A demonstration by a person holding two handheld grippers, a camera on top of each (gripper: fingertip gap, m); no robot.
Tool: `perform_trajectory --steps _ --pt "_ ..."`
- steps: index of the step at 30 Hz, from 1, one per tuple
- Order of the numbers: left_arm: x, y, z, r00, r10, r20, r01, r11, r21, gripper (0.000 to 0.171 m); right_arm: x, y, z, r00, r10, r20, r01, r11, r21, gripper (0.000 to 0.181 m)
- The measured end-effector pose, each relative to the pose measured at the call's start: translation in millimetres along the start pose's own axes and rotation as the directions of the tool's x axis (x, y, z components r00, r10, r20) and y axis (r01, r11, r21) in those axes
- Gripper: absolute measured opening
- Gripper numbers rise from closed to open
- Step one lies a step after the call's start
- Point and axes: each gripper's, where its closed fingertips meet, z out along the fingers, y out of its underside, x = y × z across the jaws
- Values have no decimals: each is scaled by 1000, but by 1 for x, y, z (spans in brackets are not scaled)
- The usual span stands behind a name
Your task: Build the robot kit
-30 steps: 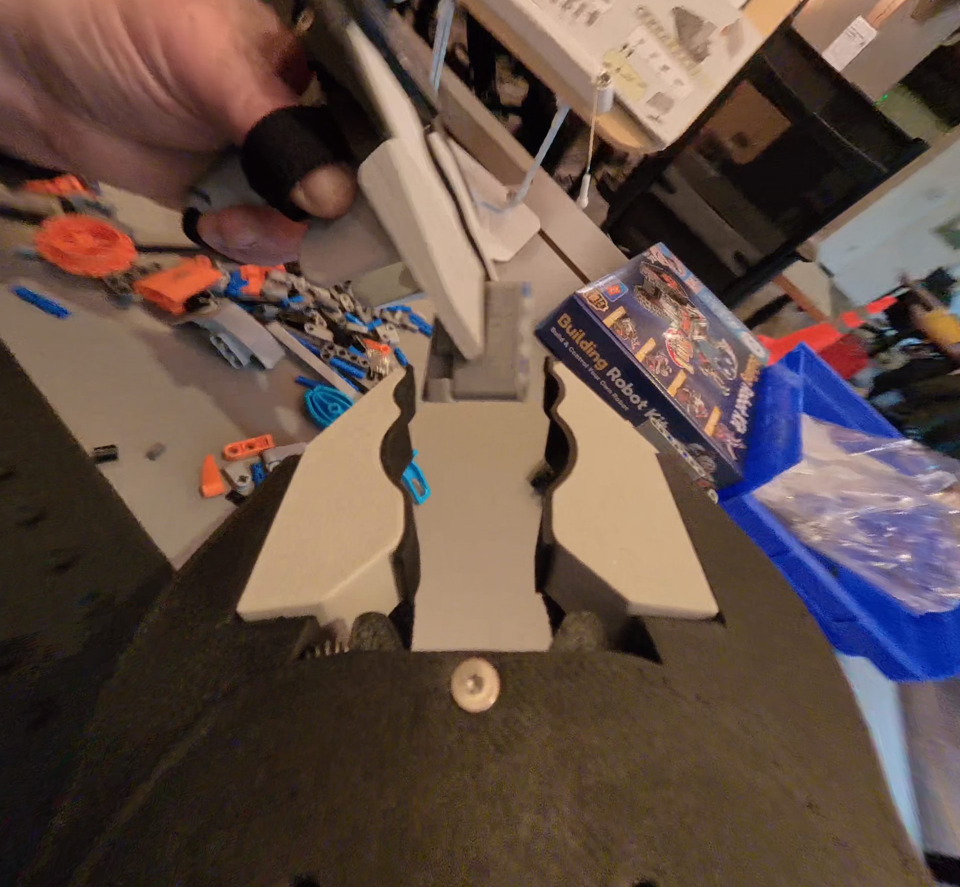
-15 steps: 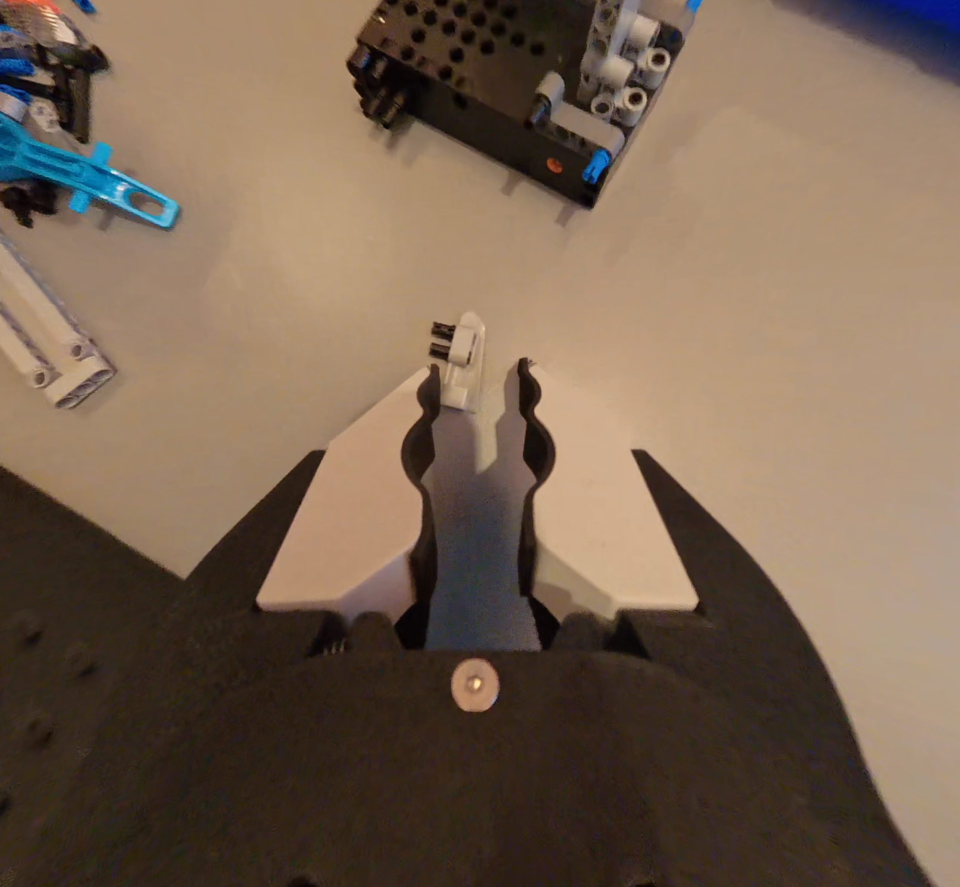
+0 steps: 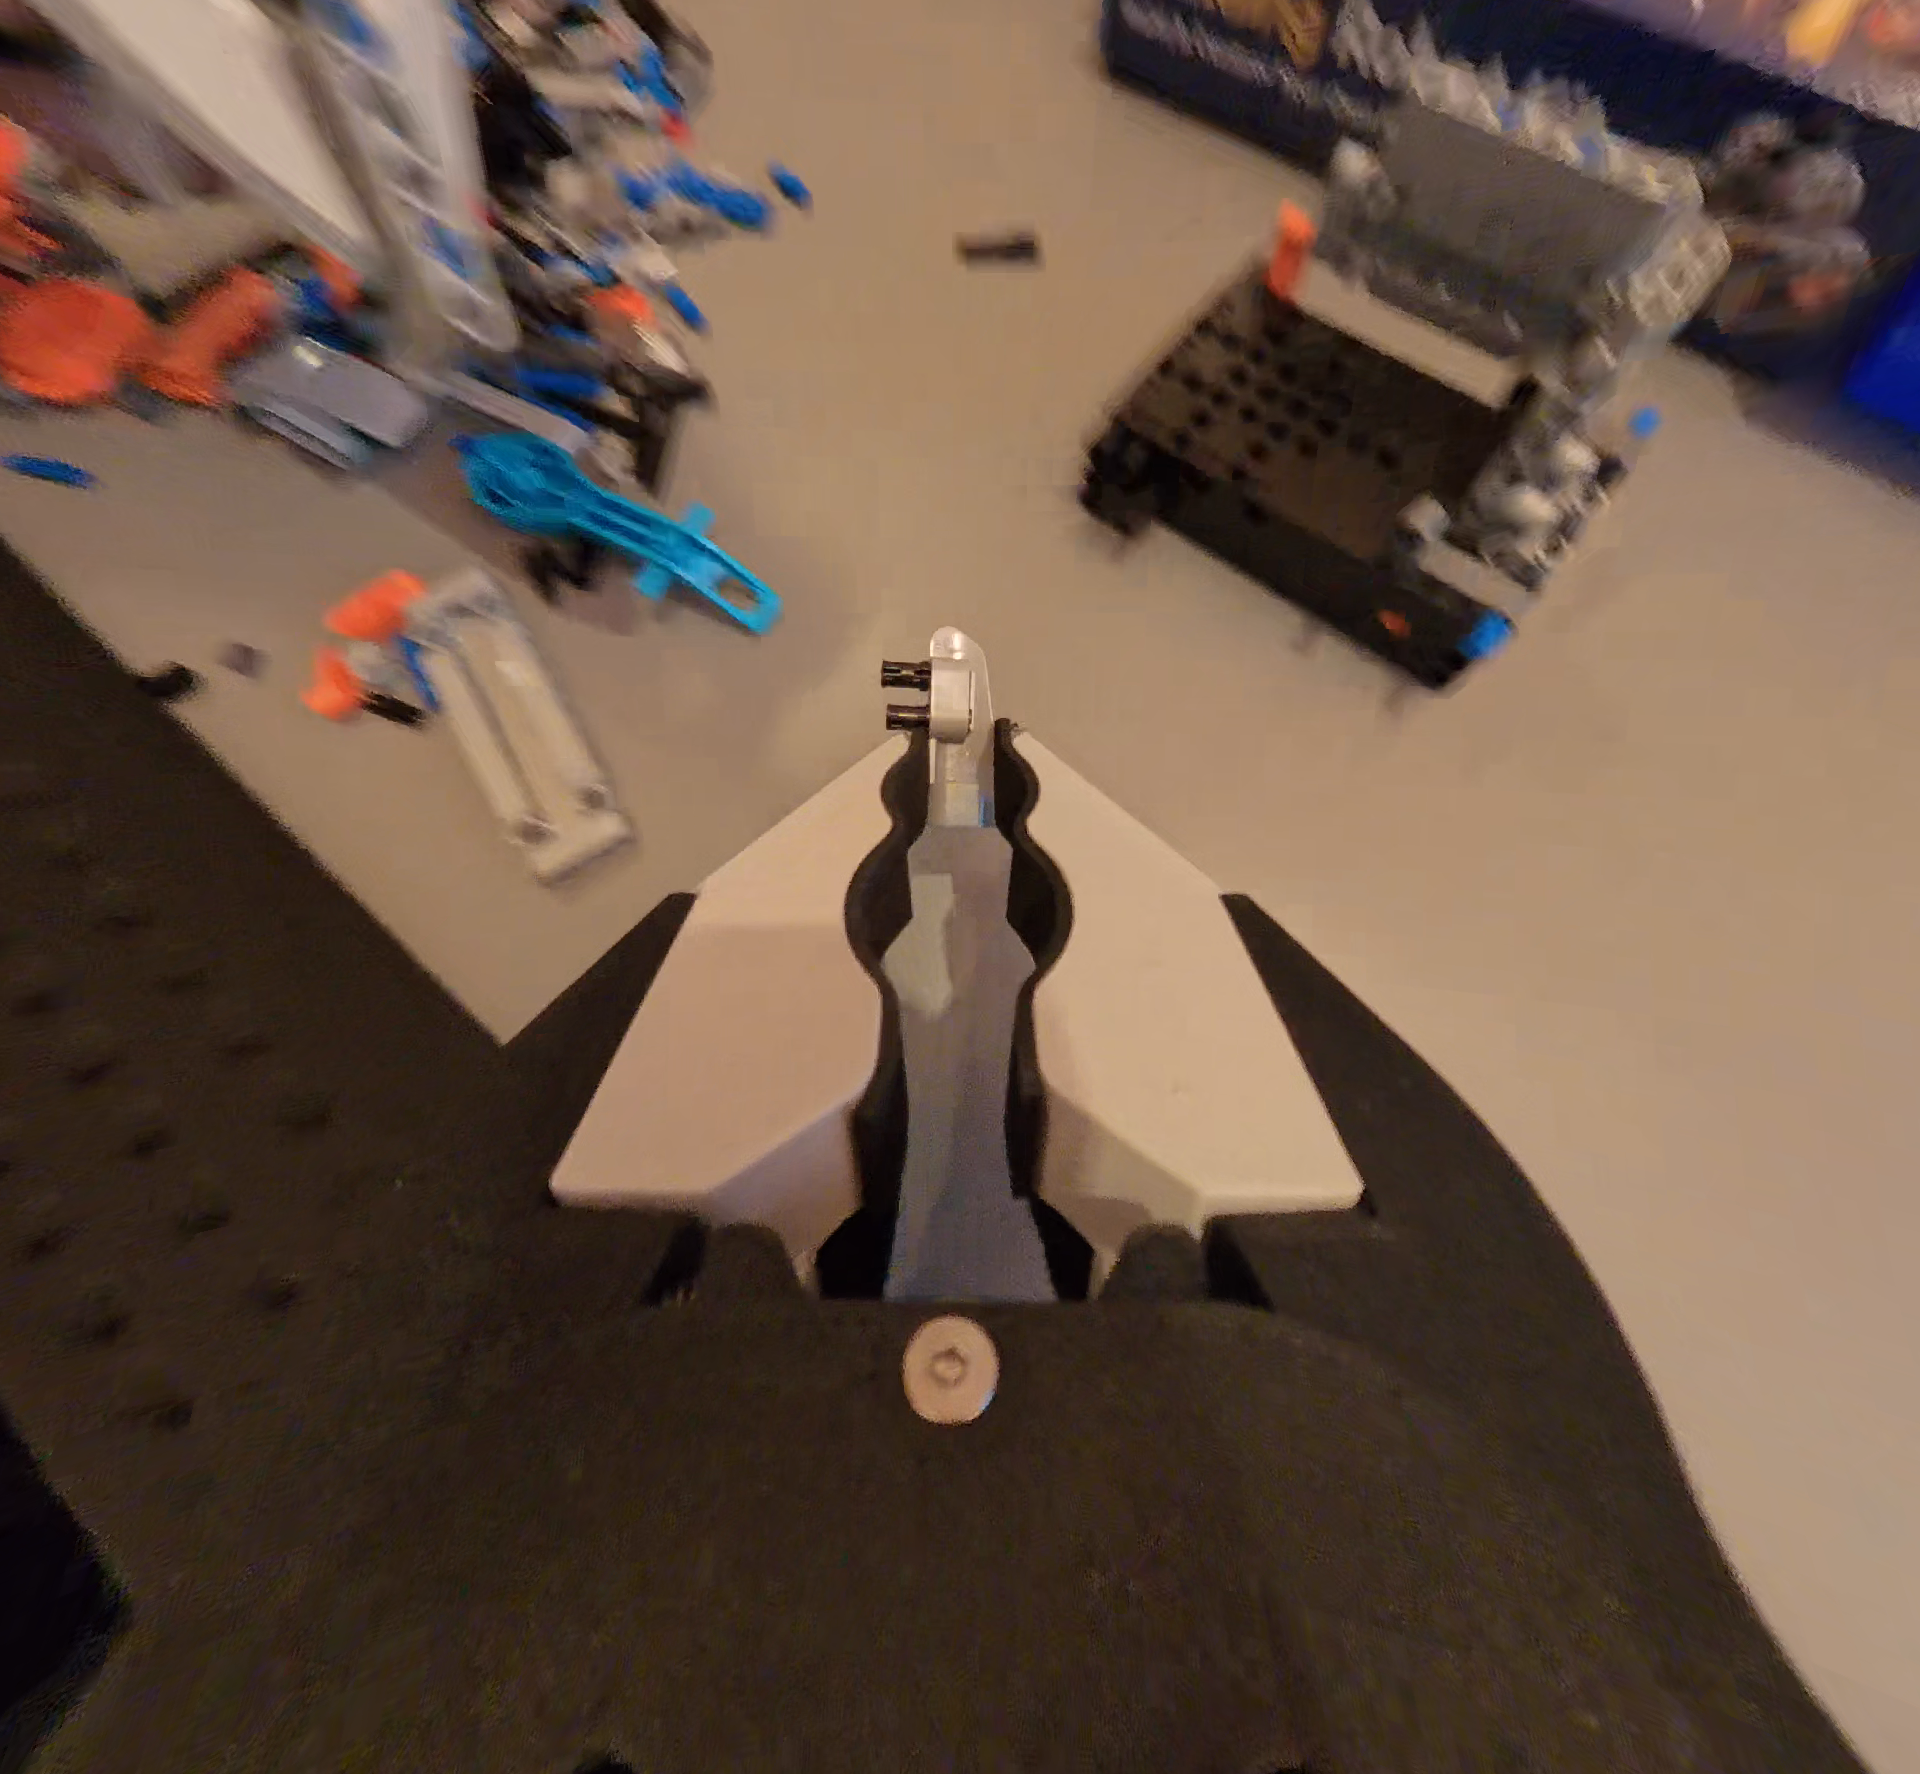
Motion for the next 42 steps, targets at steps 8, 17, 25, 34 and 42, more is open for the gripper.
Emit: perform_trajectory --steps 8,17,25,34,42 --pt "1 28 34 998 -59 -8 57 984 -170 4 -33 -13 -7 990 -131 -56 135 988 79 10" --pt "18 14 42 989 -76 -125 67 995 -79 4 -48 -38 -20 881 -343 -326 401 907 127 10" --pt "2 21 41 992 -111 -57 104 988 -118 4 -28 -5 -9 899 -320 -299 334 943 -3 9" --pt "-4 34 45 993 -118 -25 111 977 -180 4 -31 46 11 962 -255 -95 227 944 -238 11" --pt "-2 35 45 993 -113 -32 105 977 -188 4 -26 46 2 992 -19 124 54 956 -289 17"
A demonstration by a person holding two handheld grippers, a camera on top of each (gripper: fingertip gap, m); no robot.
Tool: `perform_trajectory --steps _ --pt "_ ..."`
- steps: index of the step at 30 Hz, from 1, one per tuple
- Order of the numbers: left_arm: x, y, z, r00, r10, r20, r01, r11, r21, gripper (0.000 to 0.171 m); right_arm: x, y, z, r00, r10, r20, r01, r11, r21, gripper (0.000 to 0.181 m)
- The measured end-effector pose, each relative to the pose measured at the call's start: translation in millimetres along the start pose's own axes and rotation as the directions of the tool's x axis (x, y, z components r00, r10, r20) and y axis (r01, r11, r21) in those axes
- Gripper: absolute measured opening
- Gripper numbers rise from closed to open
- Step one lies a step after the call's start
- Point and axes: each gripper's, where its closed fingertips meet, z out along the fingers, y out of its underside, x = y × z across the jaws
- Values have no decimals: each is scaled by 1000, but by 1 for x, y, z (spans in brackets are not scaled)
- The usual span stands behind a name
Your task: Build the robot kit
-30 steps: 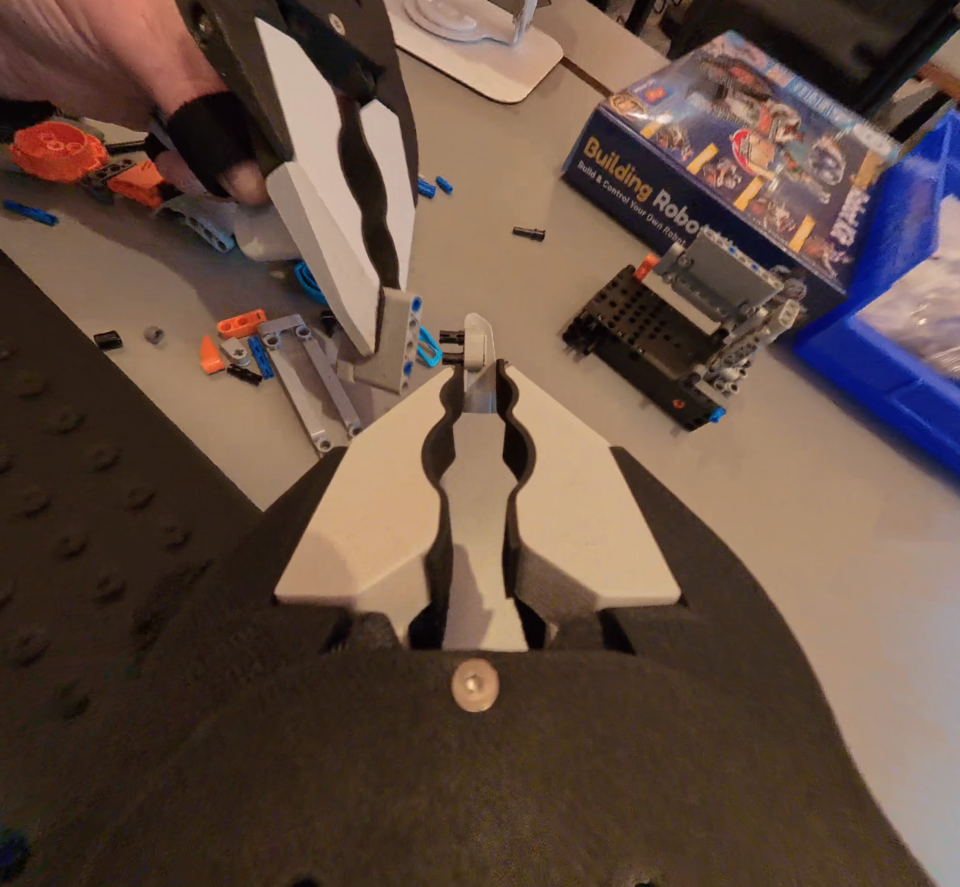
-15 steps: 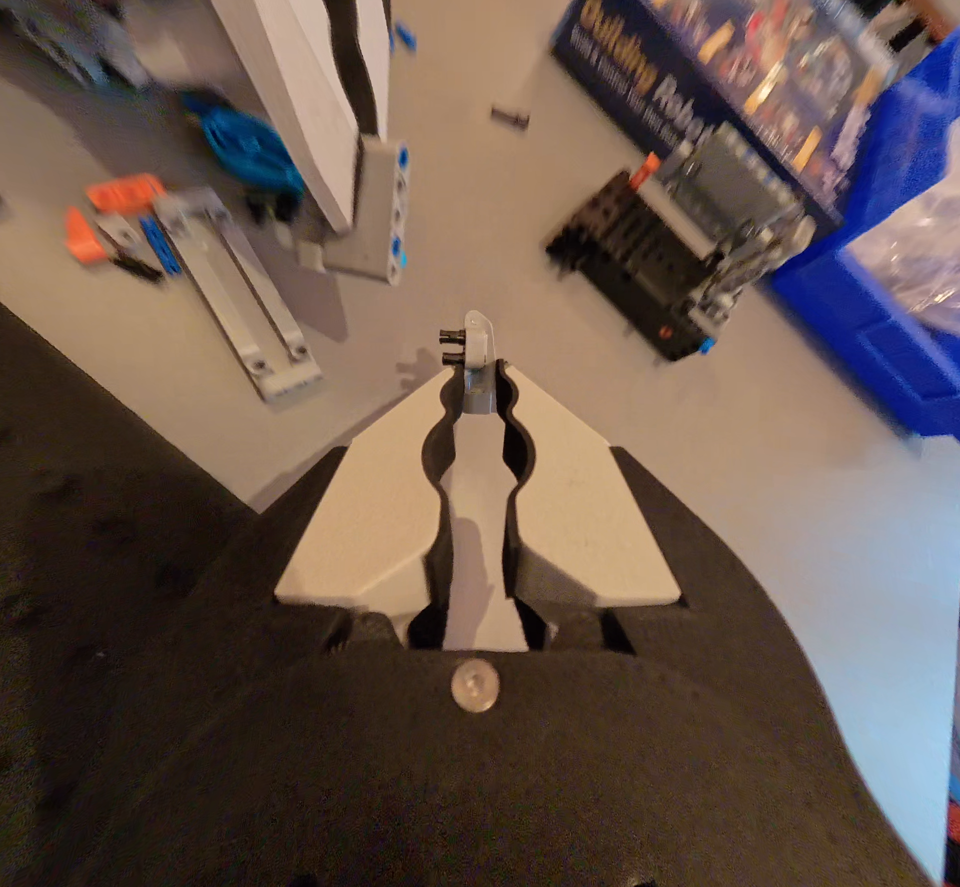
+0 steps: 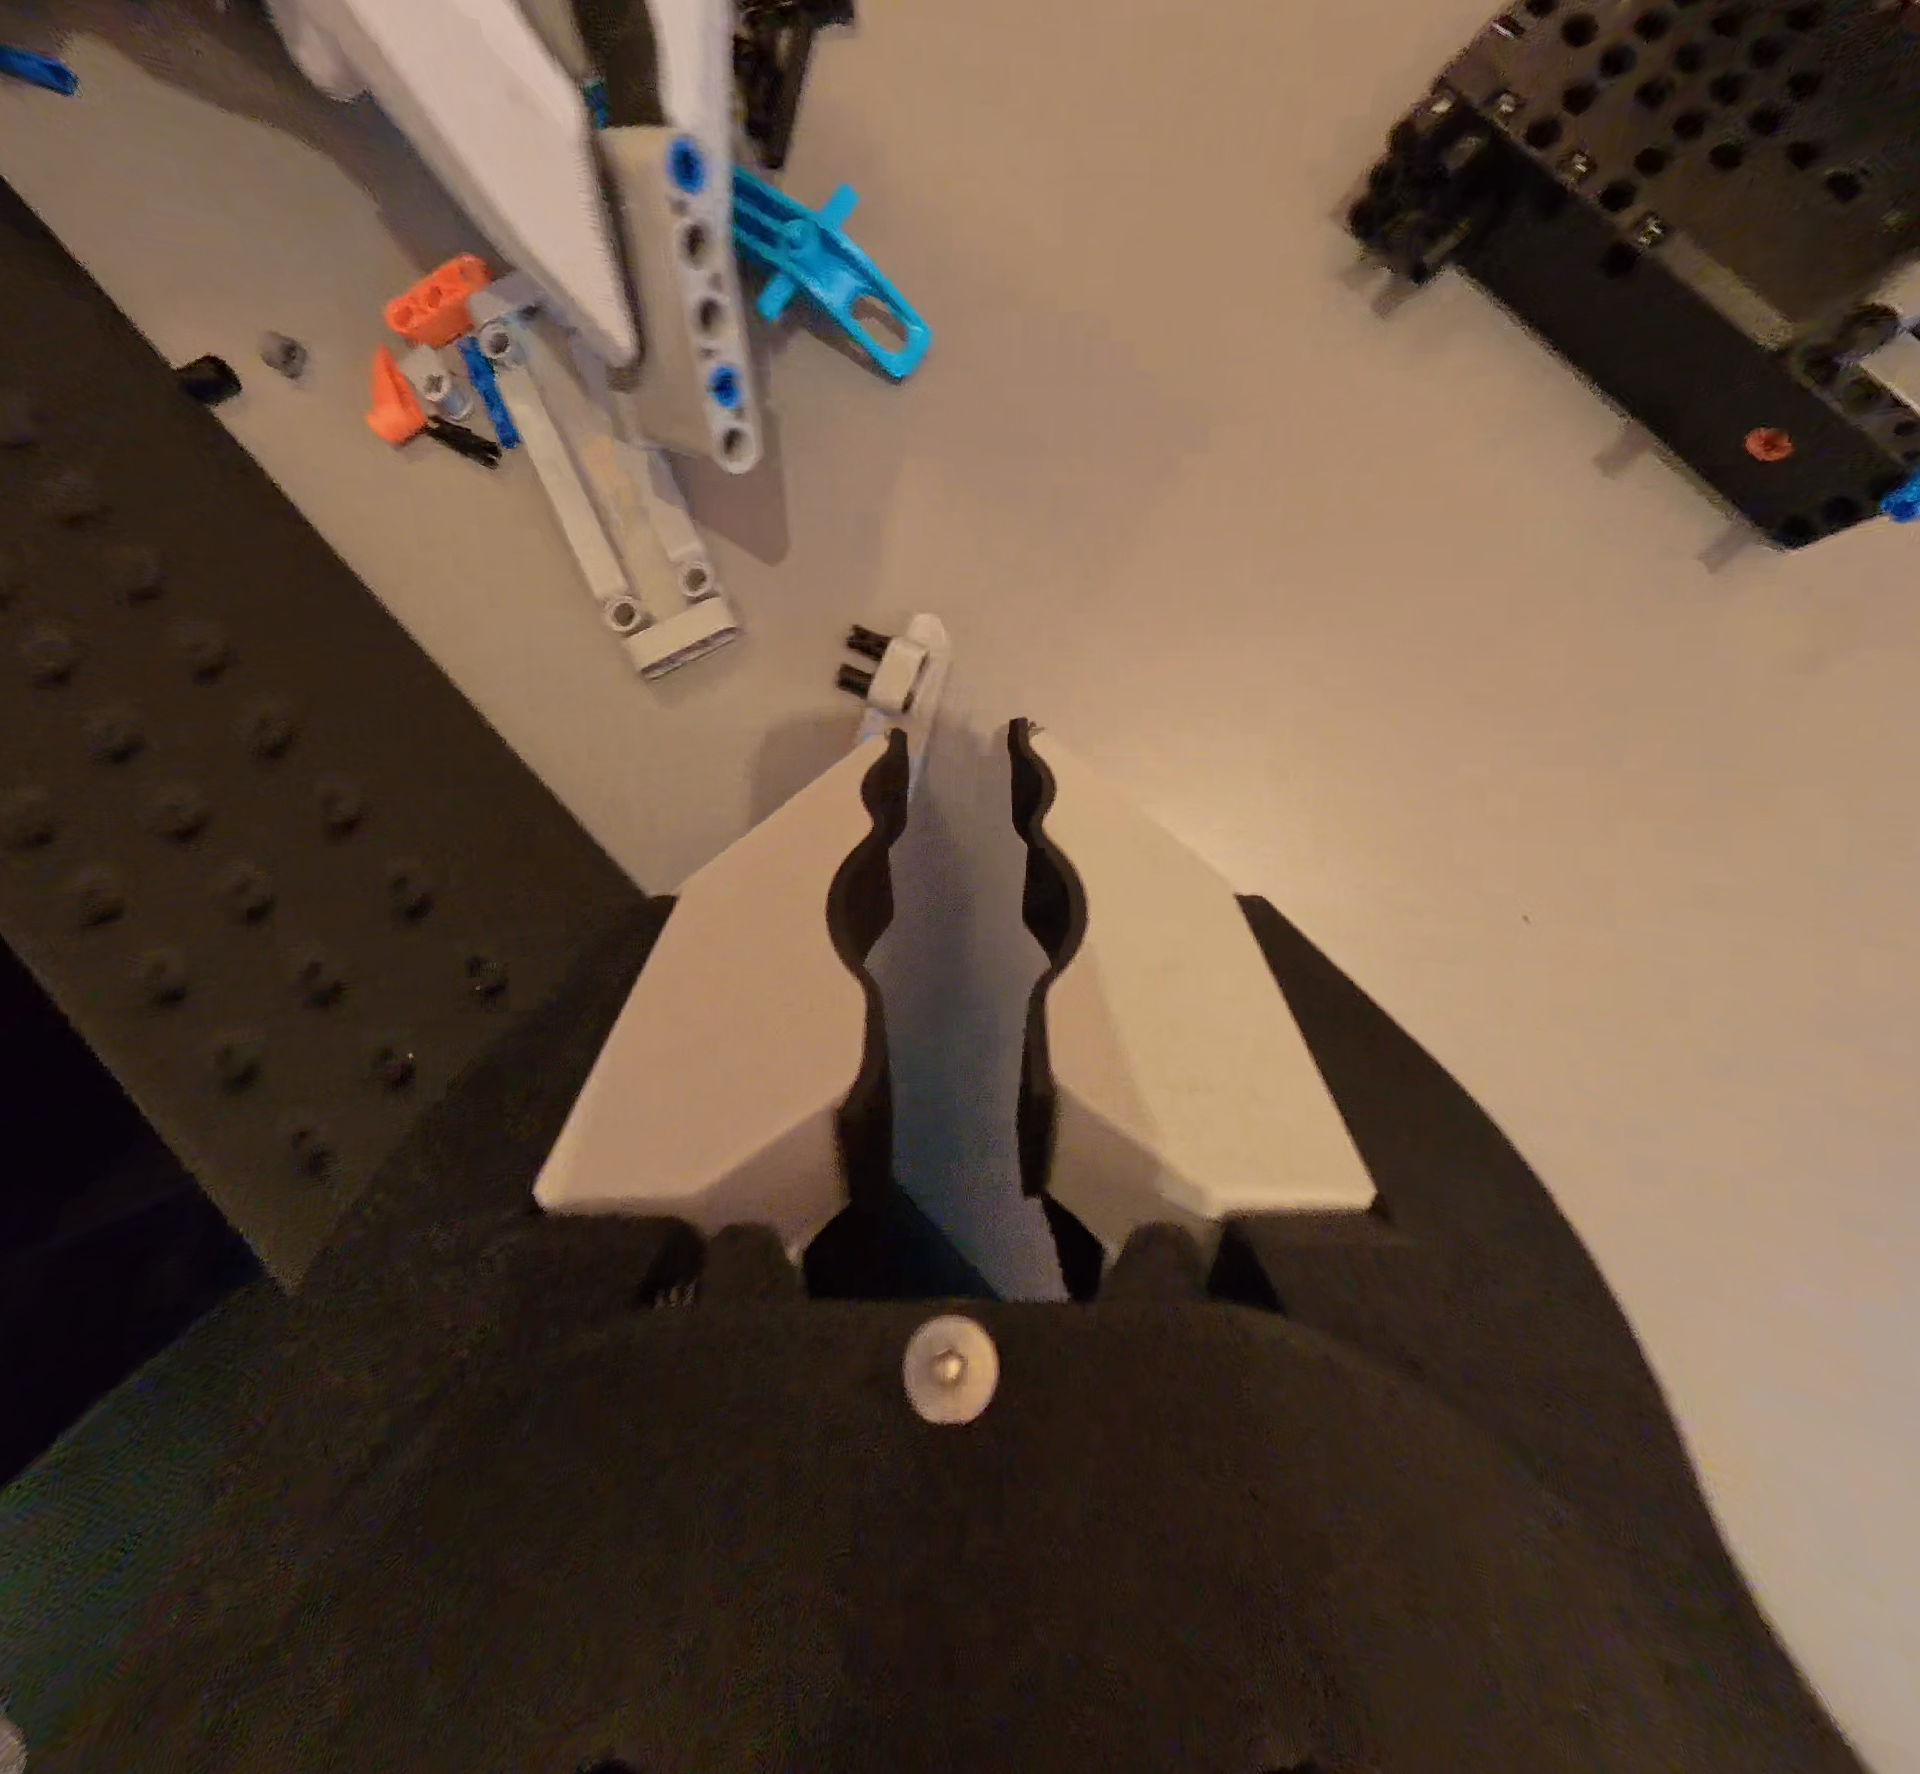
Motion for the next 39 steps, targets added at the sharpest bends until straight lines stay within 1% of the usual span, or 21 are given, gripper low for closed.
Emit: perform_trajectory --steps 2,4,5,7,8,11,15,17,20,21,27,29,33,36,38,39 --pt "0 0 0 1000 3 1 -3 1000 -2 4 0 -3 3 998 21 61 -21 1000 -5 19" --pt "1 0 0 1000 3 -1 -3 1000 -3 4 -3 -1 8 995 23 97 -20 999 -38 18" --pt "0 0 0 1000 4 0 -4 1000 -3 4 -7 -4 8 993 23 117 -19 999 -32 17" --pt "1 1 0 1000 3 -4 -3 1000 -3 4 -10 -4 12 993 8 118 -3 999 -41 16" --pt "0 1 0 1000 4 -3 -4 1000 -6 4 -12 -5 13 993 -2 117 7 999 -38 12" --pt "1 3 1 1000 1 -9 -1 1000 -11 4 -16 -6 15 995 -15 102 17 1000 -21 11" --pt "0 6 5 1000 13 3 -13 999 -35 4 -17 -10 15 998 -45 53 43 999 31 10" --pt "-2 8 7 999 24 22 -23 998 -50 4 -21 -15 13 997 -71 32 68 995 77 7" --pt "-2 10 11 999 24 25 -22 998 -64 4 -22 -17 8 998 -67 2 66 991 119 5" --pt "-3 12 13 999 27 28 -25 997 -75 4 -22 -18 7 998 -69 -5 69 988 136 0" --pt "-1 8 12 997 69 29 -67 996 -58 4 -24 -29 -8 998 -66 -5 65 964 256 0" --pt "0 8 12 998 58 15 -57 997 -54 4 -18 -26 -14 999 -41 0 39 961 273 0" --pt "-1 9 12 998 58 14 -57 997 -59 4 -1 -17 -43 1000 4 -18 2 957 291 1" --pt "-4 8 11 998 57 27 -55 997 -59 4 23 -7 -63 993 41 -111 -10 965 263 8" --pt "-5 6 11 998 52 27 -50 997 -55 4 46 4 -68 976 56 -210 -11 978 209 12" --pt "-6 6 12 998 50 32 -48 997 -59 4 55 8 -67 970 60 -236 -15 982 190 14"
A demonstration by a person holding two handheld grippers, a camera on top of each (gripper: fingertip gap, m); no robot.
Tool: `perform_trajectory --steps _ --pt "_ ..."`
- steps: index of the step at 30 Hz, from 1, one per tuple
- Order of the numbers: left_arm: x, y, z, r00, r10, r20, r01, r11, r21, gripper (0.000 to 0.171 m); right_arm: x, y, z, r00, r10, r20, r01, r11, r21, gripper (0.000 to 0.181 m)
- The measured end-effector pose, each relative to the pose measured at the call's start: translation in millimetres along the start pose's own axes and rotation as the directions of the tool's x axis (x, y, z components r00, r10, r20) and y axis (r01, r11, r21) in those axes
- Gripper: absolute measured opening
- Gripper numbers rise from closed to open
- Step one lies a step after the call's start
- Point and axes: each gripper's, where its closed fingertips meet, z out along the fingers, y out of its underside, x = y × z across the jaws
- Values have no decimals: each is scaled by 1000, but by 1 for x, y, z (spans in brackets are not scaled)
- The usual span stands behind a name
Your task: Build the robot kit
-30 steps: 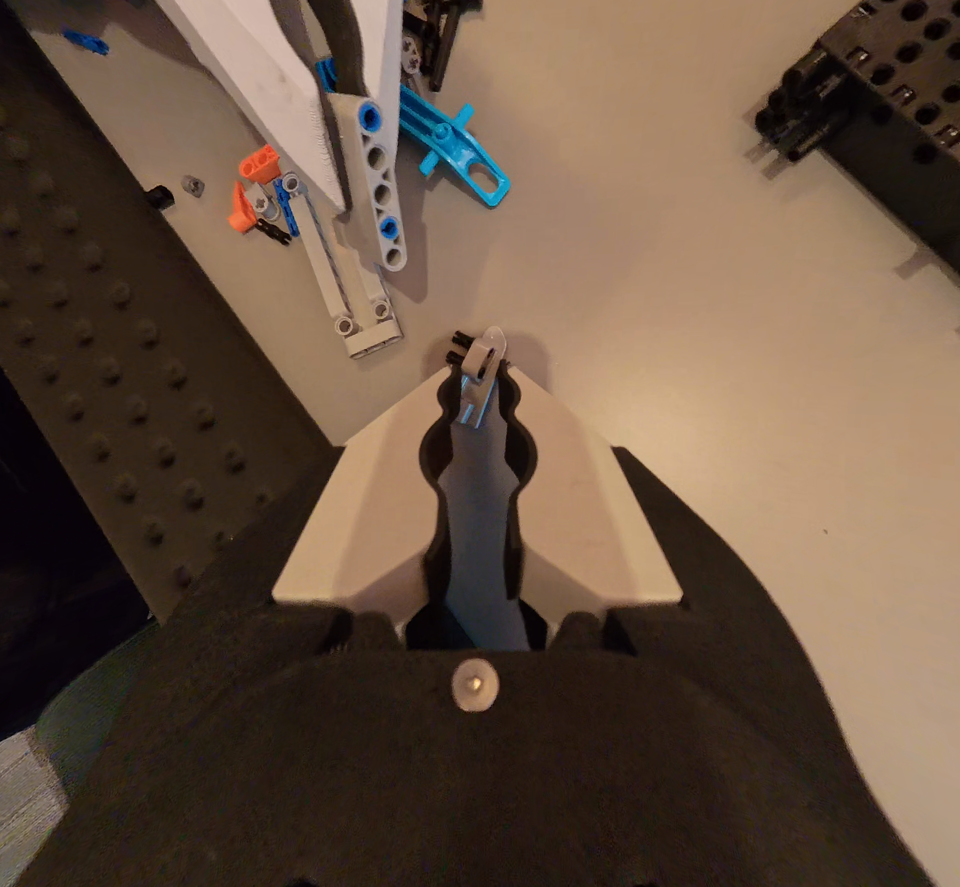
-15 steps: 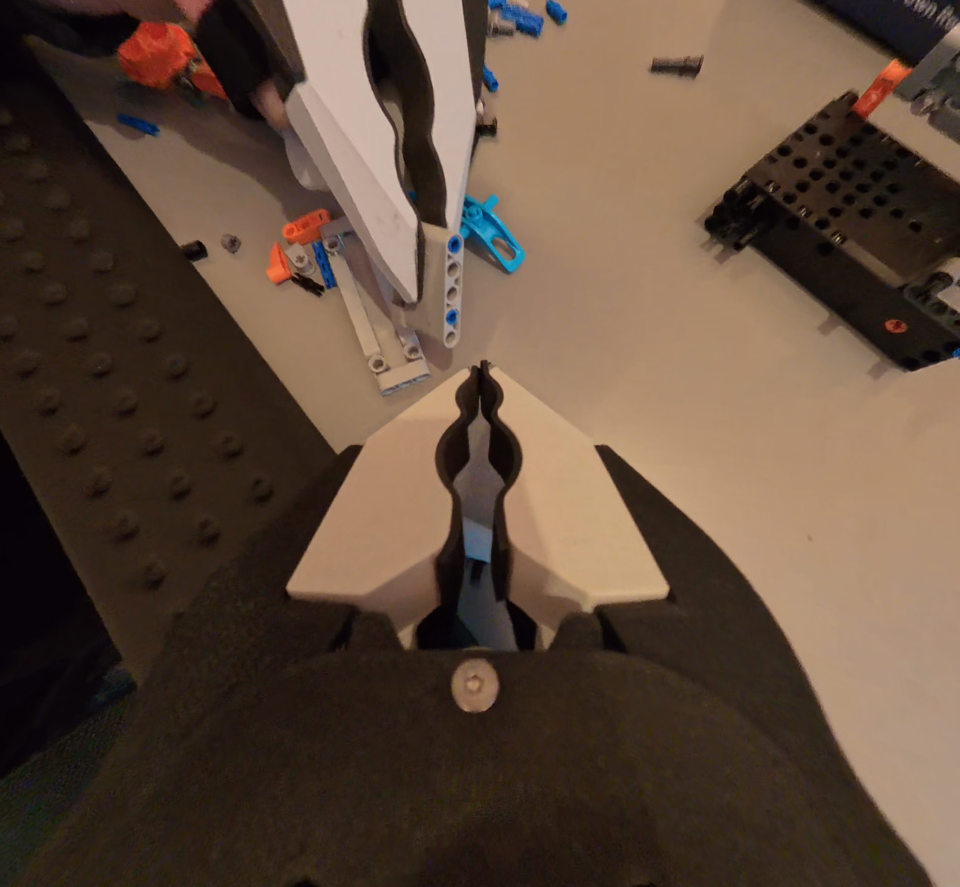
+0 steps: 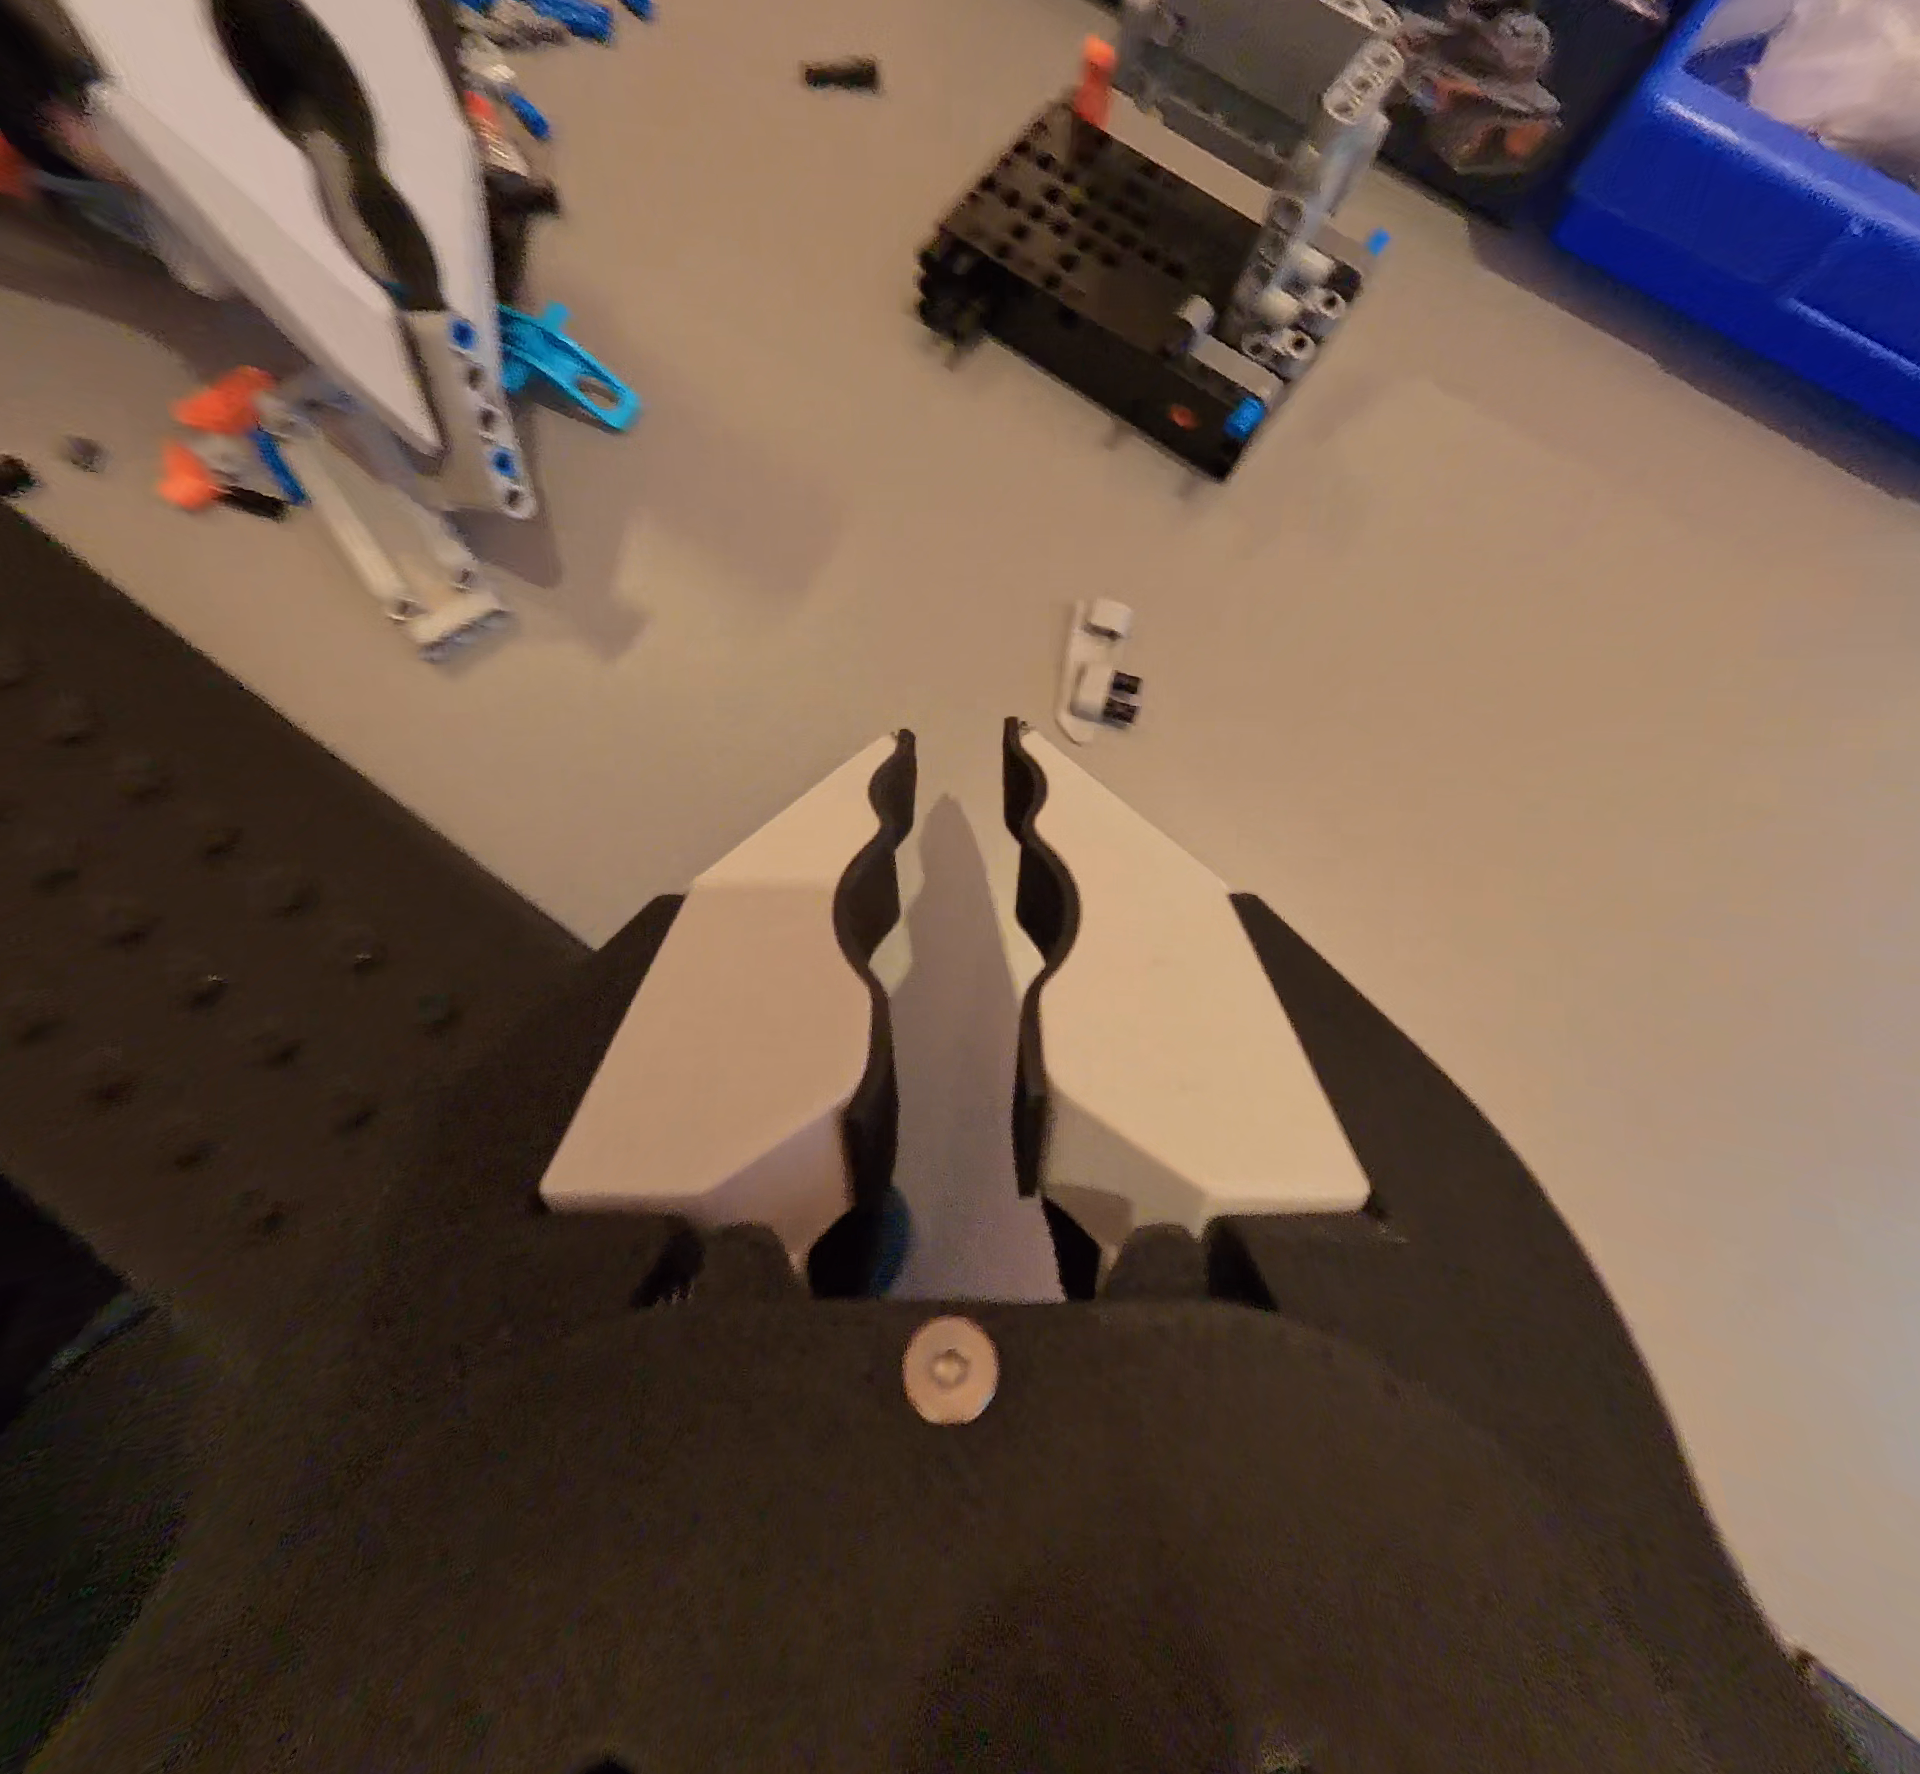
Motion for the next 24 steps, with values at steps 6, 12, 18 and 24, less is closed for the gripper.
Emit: perform_trajectory --steps 6,12,18,24 --pt "-7 -2 12 999 1 47 1 999 -40 4 25 9 36 993 -49 -110 37 994 -106 22" --pt "-14 -8 22 998 -45 50 48 996 -79 4 35 14 58 996 13 -92 -26 990 -140 10" --pt "-17 -7 25 996 20 84 -9 992 -122 10 25 10 53 998 -40 -57 33 993 -110 4" --pt "-21 -9 20 988 81 132 -64 990 -129 27 -10 -11 33 970 -242 -26 243 970 14 4"
